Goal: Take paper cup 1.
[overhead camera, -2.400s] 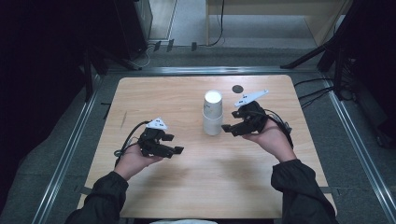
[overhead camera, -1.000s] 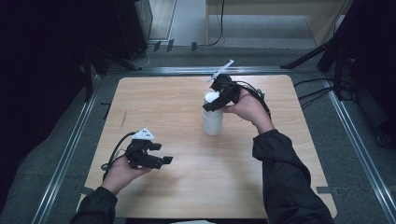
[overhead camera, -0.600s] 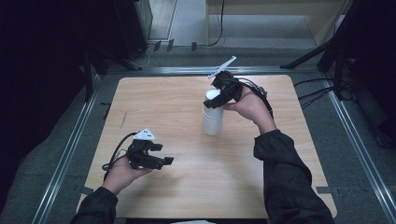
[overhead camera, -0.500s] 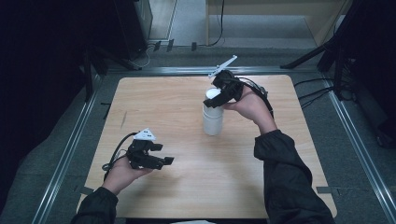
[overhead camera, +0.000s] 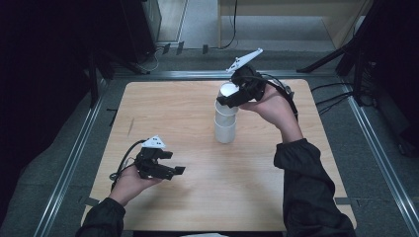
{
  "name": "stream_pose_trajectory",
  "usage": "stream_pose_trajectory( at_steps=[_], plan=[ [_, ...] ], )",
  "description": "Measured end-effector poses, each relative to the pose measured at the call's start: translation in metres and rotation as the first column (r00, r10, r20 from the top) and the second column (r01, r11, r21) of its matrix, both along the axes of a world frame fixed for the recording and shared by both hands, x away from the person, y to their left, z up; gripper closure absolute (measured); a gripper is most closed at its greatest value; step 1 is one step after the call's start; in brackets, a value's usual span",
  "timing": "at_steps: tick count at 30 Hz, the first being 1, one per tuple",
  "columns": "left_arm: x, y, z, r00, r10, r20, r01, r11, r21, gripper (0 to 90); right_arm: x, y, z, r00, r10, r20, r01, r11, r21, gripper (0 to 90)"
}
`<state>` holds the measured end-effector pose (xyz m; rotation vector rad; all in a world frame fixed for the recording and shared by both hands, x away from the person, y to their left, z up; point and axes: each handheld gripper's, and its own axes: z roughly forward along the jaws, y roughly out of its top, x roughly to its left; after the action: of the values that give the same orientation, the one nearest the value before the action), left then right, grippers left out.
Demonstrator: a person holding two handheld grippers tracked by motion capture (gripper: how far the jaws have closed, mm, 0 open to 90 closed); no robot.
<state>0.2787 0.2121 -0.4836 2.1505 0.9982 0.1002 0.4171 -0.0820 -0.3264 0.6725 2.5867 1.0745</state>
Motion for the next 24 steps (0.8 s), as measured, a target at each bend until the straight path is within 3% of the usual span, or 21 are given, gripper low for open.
stream_pose_trajectory(
  at_steps=[6, 11, 20, 24],
  plan=[
    [0.000, -0.002, 0.003, 0.9999, -0.007, -0.007, 0.007, 0.9995, -0.030, 12.9, -0.016, -0.005, 0.020, 0.9985, 0.007, 0.055, -0.008, 0.9998, 0.018, 33.5],
    [-0.001, -0.003, 0.007, 0.9993, -0.037, 0.002, 0.037, 0.9976, -0.059, 11.5, -0.026, -0.010, 0.028, 0.9983, 0.007, 0.058, -0.008, 0.9998, 0.018, 33.6],
    [0.008, -0.017, 0.010, 0.9916, -0.128, 0.022, 0.129, 0.9906, -0.047, 13.1, -0.048, -0.016, 0.023, 0.9967, 0.080, -0.011, -0.079, 0.9958, 0.045, 33.7],
    [0.014, -0.025, 0.013, 0.9845, -0.172, 0.034, 0.173, 0.9841, -0.039, 13.4, -0.060, -0.017, 0.010, 0.9934, 0.107, -0.043, -0.106, 0.9943, 0.011, 33.6]
  ],
)
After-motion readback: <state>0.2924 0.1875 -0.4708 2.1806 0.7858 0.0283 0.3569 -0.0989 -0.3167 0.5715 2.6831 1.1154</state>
